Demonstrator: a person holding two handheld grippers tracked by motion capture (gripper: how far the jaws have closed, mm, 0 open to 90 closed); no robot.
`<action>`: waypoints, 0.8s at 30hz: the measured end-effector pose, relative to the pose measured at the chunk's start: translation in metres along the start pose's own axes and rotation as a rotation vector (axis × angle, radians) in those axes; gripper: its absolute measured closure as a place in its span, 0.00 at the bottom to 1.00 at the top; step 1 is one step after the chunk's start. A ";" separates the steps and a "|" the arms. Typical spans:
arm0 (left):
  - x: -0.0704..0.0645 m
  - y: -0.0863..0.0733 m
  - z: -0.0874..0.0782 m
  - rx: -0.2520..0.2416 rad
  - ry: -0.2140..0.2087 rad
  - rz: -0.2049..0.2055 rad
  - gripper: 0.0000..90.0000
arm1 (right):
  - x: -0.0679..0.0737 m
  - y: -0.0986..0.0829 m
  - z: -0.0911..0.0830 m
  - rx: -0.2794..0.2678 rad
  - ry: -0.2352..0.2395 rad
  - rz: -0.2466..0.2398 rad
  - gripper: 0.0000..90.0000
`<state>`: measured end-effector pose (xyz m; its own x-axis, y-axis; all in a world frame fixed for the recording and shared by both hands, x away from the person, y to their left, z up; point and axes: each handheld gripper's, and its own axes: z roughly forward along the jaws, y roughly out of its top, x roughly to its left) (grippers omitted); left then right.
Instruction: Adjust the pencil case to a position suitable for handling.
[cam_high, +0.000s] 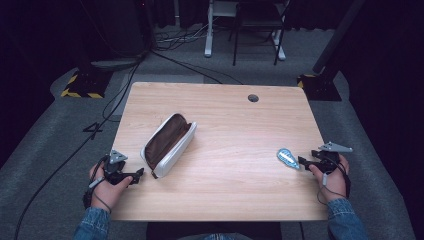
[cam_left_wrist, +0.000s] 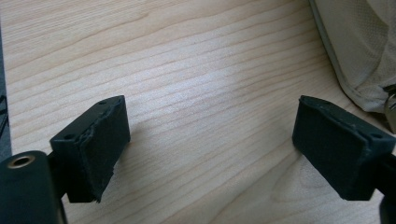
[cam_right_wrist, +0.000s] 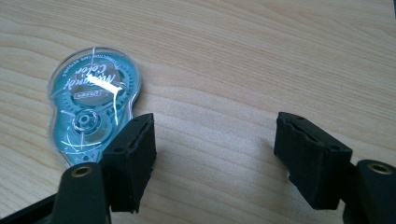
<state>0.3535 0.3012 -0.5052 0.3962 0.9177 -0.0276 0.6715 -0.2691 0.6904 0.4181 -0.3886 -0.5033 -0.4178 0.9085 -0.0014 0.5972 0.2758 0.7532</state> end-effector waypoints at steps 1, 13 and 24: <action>0.000 0.000 0.000 -0.007 -0.001 -0.006 0.16 | 0.000 0.000 0.000 0.000 0.000 0.000 0.33; -0.004 0.007 -0.020 -0.067 -0.042 -0.049 0.22 | 0.000 0.000 0.000 -0.001 0.003 0.000 0.33; -0.021 0.019 -0.041 -0.169 -0.130 -0.128 0.23 | 0.001 0.000 0.000 -0.001 0.005 -0.001 0.33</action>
<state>0.3320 0.2885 -0.4614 0.3990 0.8931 -0.2079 0.6117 -0.0904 0.7859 0.4177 -0.3881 -0.5034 -0.4218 0.9067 0.0005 0.5957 0.2767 0.7540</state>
